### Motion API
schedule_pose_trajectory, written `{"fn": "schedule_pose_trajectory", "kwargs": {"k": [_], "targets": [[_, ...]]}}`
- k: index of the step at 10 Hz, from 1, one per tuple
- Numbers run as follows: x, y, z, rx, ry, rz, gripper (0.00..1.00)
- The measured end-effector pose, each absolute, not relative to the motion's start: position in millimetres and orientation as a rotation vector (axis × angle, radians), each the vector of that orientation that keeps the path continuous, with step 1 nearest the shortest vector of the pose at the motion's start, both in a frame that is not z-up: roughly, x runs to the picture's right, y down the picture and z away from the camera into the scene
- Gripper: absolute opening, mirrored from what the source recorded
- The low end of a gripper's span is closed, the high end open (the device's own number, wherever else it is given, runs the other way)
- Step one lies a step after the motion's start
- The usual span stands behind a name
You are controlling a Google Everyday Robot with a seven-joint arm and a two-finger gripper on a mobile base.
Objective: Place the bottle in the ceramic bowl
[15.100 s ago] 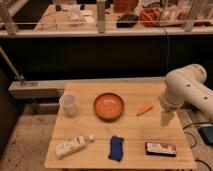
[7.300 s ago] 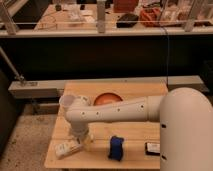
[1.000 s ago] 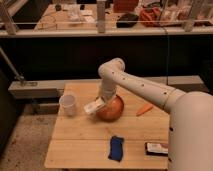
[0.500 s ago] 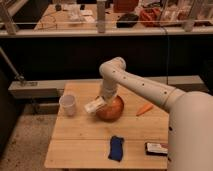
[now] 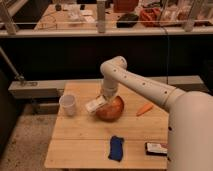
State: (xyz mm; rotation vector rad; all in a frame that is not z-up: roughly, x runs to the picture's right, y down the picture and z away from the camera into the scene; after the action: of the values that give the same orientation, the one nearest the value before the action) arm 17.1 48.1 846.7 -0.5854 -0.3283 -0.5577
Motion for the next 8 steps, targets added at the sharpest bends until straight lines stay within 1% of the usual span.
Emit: {"fn": "schedule_pose_trajectory", "kwargs": {"k": [4, 5, 6, 8], "targets": [[20.3, 43.9, 847.2, -0.585, -0.326, -0.553, 0.34], [20.6, 43.4, 847.2, -0.584, -0.326, -0.553, 0.35], [21.5, 42.3, 847.5, -0.585, -0.326, -0.552, 0.39], [23.1, 40.2, 847.8, -0.584, -0.325, -0.551, 0.60]]}}
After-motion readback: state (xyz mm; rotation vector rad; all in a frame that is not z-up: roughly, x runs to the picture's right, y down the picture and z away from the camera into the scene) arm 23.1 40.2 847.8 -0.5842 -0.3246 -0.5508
